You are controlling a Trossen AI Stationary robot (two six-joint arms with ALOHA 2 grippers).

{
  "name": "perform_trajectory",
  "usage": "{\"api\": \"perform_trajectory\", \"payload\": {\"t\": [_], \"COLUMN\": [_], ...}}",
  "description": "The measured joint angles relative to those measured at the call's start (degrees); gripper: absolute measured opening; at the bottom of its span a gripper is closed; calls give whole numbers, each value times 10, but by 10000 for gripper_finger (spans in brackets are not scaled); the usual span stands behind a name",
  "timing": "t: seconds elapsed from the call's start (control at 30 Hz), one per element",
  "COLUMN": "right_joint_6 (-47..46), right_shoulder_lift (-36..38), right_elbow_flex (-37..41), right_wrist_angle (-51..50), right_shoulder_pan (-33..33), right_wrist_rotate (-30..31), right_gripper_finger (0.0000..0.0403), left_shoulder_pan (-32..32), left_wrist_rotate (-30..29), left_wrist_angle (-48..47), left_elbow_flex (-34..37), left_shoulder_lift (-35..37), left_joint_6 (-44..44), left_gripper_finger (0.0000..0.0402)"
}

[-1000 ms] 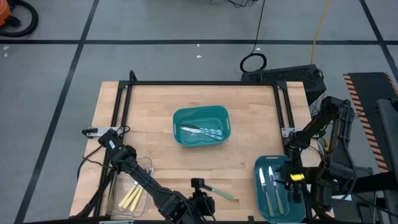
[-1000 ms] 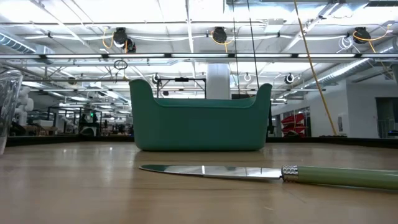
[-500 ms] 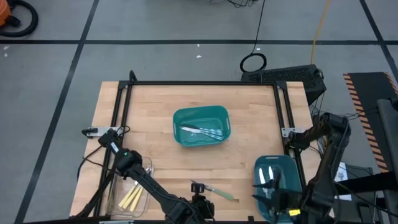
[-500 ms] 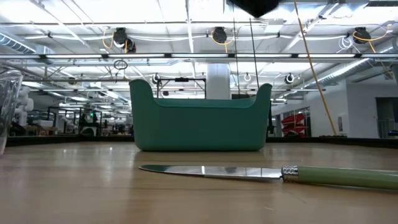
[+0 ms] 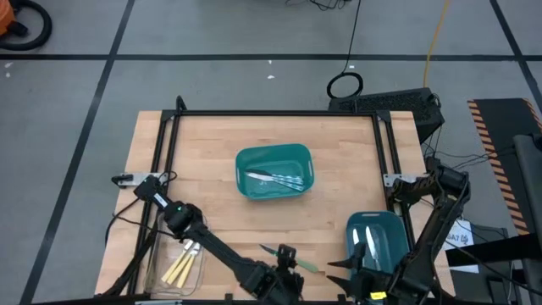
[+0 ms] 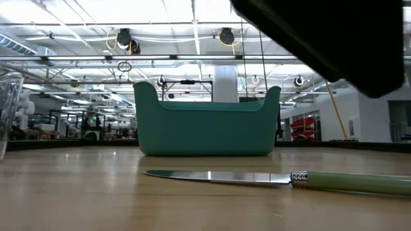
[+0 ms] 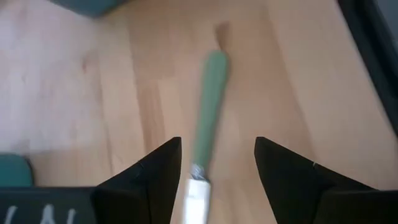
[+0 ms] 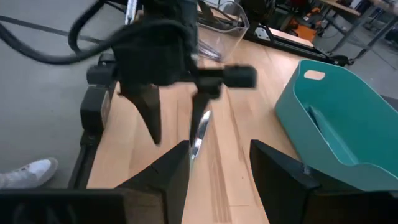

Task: Sort silverware by color (type)
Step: Put the green knife into the blue bin

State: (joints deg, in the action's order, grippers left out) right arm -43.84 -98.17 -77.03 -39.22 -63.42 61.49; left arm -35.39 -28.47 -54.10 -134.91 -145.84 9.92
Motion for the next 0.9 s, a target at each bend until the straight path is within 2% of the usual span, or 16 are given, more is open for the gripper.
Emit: {"api": "perform_trajectory", "payload": {"t": [0.23,0.4,0.67,0.77,0.9], "right_joint_6": [-11,-11,-35,-47,-50], "right_shoulder_lift": [3,3,3,3,3], "right_elbow_flex": [0,0,0,0,0], "right_wrist_angle": [2,-2,-73,-87,-91], "right_shoulder_pan": [-3,-5,-6,-5,-3], "right_wrist_rotate": [-2,-3,-18,-17,-17], "right_gripper_finger": [160,160,160,160,160], "left_shoulder_pan": [38,60,70,70,71], "left_wrist_rotate": [45,76,137,145,147], "left_wrist_angle": [14,-8,-13,-14,-12], "left_elbow_flex": [-1,0,-2,-3,-4], "left_shoulder_lift": [-22,-31,-43,-46,-51], "left_joint_6": [-38,-25,-25,-34,-34], "left_gripper_finger": [212,211,210,187,127]}}
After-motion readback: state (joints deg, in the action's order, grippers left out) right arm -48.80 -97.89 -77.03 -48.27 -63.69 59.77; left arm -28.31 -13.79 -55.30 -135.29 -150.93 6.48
